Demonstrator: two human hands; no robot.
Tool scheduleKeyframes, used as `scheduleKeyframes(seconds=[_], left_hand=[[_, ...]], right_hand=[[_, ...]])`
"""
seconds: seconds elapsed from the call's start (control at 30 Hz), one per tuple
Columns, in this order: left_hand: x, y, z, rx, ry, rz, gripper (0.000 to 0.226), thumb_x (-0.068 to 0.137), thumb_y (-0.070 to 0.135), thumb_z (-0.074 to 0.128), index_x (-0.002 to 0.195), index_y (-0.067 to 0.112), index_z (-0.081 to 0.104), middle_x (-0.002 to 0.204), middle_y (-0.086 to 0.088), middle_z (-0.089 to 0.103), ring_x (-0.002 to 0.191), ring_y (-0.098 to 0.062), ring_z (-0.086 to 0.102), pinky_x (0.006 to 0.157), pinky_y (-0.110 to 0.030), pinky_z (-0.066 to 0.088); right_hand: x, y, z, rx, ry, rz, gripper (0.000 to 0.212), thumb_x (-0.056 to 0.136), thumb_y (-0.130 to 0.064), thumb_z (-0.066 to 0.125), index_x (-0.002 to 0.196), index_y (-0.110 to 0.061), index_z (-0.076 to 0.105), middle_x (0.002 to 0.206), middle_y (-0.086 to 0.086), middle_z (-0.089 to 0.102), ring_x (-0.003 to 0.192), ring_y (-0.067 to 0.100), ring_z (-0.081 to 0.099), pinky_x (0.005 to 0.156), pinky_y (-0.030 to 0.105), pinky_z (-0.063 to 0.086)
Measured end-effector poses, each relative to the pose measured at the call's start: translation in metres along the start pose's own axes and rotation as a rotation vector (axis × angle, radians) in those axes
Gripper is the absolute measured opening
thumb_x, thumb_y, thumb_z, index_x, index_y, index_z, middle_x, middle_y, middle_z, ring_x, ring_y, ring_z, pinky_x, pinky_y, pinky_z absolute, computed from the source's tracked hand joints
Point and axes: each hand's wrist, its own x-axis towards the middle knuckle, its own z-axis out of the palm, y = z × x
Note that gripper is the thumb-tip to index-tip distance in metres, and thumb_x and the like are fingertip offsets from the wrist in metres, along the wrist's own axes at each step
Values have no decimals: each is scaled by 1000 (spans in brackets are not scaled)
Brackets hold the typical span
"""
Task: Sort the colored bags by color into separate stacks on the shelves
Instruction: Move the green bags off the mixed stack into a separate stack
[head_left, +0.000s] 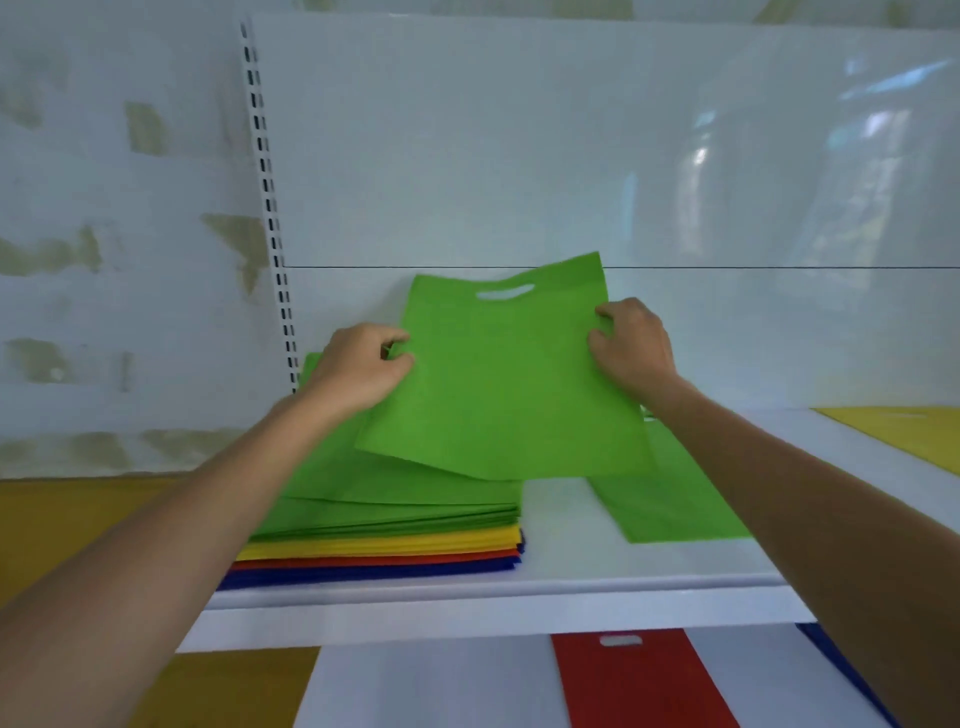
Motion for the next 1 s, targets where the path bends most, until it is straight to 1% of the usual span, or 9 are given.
scheduleKeyframes(seconds=[0.17,0.33,0.43,0.5,0.63,0.73,0.77,0.83,1.0], left_hand=[[16,64,41,0,-21,14,40,88,22,59,126,9,56,127,-13,58,115,-24,56,97,-25,38],[18,122,95,19,-87,-33,46,87,22,59,130,5,52,132,-14,54,120,-26,51,96,-26,38],[12,143,134,55,-165,-84,48,87,24,59,130,5,52,132,-15,53,120,-26,50,94,-25,38],[1,149,157,66,-224,-132,42,87,23,59,125,6,56,125,-14,59,113,-25,55,87,-24,40],[-25,146,192,142,-388,-250,32,84,29,58,109,11,67,112,-10,66,100,-23,61,82,-27,47],[-39,148,206,270,-388,-305,40,82,37,58,112,12,66,119,-12,61,108,-28,56,88,-30,47],[-40,151,209,268,-368,-308,39,82,35,57,111,11,66,119,-12,61,108,-28,56,87,-29,47],[-38,156,212,248,-346,-311,34,84,28,58,112,10,66,119,-11,62,109,-26,56,86,-27,44],[-31,159,215,258,-360,-300,33,87,19,56,119,13,61,127,-9,57,116,-25,52,91,-27,41]], right_hand=[[19,65,-45,-63,-26,-20,45,89,-14,50,132,-2,45,136,16,44,125,32,41,105,44,33],[31,138,-66,-93,-72,-7,42,88,-12,49,128,3,46,133,20,44,123,34,41,102,44,35],[28,182,-64,-108,-184,6,40,88,-10,52,123,8,49,129,24,47,119,35,45,99,39,37],[20,205,-57,-98,-288,28,38,88,-10,52,122,9,51,127,25,49,116,35,48,96,35,37],[-3,239,-28,-120,-493,67,35,88,-13,53,120,1,55,124,21,56,114,33,52,92,32,41],[-13,255,-7,-172,-566,133,23,88,-24,51,102,-7,58,113,13,58,112,32,51,90,34,42],[-14,258,-4,-181,-561,141,18,89,-25,49,87,-8,55,104,12,56,110,31,50,86,33,41],[-13,261,1,-171,-530,117,26,90,-22,46,66,-14,40,89,10,50,98,29,51,78,31,38],[-9,264,6,-177,-518,96,30,87,-18,45,60,-16,32,66,2,37,82,24,42,70,29,36]])
